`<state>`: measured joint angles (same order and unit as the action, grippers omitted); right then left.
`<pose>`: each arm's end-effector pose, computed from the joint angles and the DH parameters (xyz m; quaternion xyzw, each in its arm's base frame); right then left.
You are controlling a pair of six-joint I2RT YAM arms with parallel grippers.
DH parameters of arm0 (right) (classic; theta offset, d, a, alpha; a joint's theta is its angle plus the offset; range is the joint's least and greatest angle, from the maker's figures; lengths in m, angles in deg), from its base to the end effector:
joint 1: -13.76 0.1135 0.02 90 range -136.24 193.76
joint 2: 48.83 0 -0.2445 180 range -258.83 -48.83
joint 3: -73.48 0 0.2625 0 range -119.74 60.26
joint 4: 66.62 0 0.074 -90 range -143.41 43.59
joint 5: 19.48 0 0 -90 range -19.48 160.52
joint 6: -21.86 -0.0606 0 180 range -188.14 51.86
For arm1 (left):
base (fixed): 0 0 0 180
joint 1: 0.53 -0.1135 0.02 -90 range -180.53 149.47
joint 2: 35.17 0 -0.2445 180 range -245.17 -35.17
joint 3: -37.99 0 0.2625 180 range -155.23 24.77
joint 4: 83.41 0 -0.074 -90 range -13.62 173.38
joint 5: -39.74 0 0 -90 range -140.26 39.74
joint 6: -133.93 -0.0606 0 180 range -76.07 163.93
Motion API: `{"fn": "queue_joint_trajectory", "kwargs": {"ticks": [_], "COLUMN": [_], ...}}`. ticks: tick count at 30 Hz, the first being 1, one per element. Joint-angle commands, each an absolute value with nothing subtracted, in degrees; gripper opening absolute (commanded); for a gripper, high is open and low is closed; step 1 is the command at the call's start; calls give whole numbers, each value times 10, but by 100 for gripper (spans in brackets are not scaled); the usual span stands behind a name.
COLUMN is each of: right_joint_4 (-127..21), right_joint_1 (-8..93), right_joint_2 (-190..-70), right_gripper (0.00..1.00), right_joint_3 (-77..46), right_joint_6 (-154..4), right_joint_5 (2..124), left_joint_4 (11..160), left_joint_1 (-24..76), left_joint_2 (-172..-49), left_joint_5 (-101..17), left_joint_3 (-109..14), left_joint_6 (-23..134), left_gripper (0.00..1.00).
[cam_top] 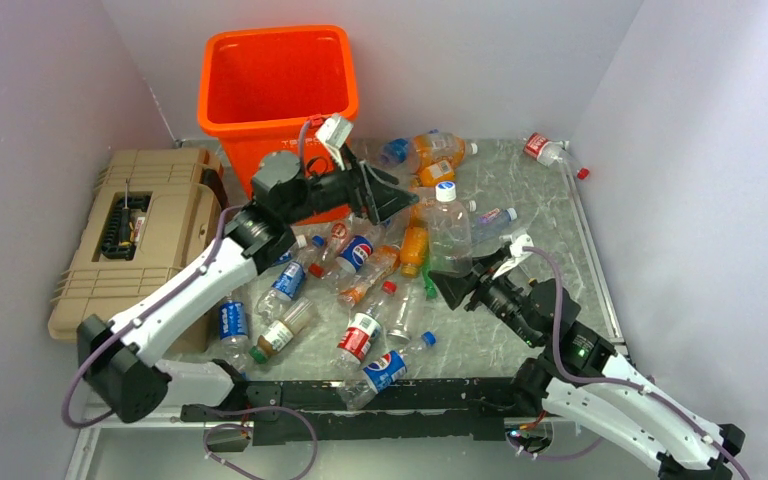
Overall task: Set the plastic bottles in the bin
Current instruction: Place the plastic bottle in the trash bin.
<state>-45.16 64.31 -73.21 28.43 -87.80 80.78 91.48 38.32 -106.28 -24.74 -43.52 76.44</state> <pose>0.1205 0.1294 0.3052 -0.1283 0.7002 0.3501 0.6088 0.2384 -0.2256 0.4041 0.1993 0.6471 -0.5412 0.4987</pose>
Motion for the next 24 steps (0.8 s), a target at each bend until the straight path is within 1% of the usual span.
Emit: {"fn": "queue_joint_trajectory", "kwargs": {"ticks": [1, 5, 8, 11, 15, 18, 20, 22, 23, 24], "right_joint_4": [-522, -531, -549, -555, -560, -566, -567, -568, -568, -568], "right_joint_1": [644, 644, 644, 644, 644, 644, 644, 644, 644, 644], "right_joint_2": [-745, -763, -779, -787, -787, -784, -783, -784, -786, -788], "right_gripper": [44, 44, 44, 44, 43, 43, 43, 43, 43, 43], "right_joint_3": [287, 284, 279, 275, 279, 284, 285, 285, 285, 285], "right_joint_6": [-877, -880, -880, -879, -882, -886, -888, -888, -888, -888], "right_joint_5": [776, 765, 760, 760, 766, 765, 766, 766, 766, 765], "left_joint_4": [1000, 1015, 976, 939, 911, 900, 895, 884, 880, 878], "left_joint_1": [382, 394, 421, 444, 458, 460, 460, 461, 460, 460], "left_joint_2": [-1111, -1144, -1163, -1169, -1164, -1160, -1161, -1166, -1168, -1171], "left_joint_5": [-140, -126, -130, -135, -154, -161, -160, -166, -169, -170], "left_joint_3": [-507, -543, -578, -598, -602, -596, -594, -596, -597, -598], "left_joint_6": [867, 872, 834, 798, 771, 766, 764, 764, 764, 765], "left_gripper": [96, 95, 92, 85, 70, 62, 61, 63, 61, 57]}}
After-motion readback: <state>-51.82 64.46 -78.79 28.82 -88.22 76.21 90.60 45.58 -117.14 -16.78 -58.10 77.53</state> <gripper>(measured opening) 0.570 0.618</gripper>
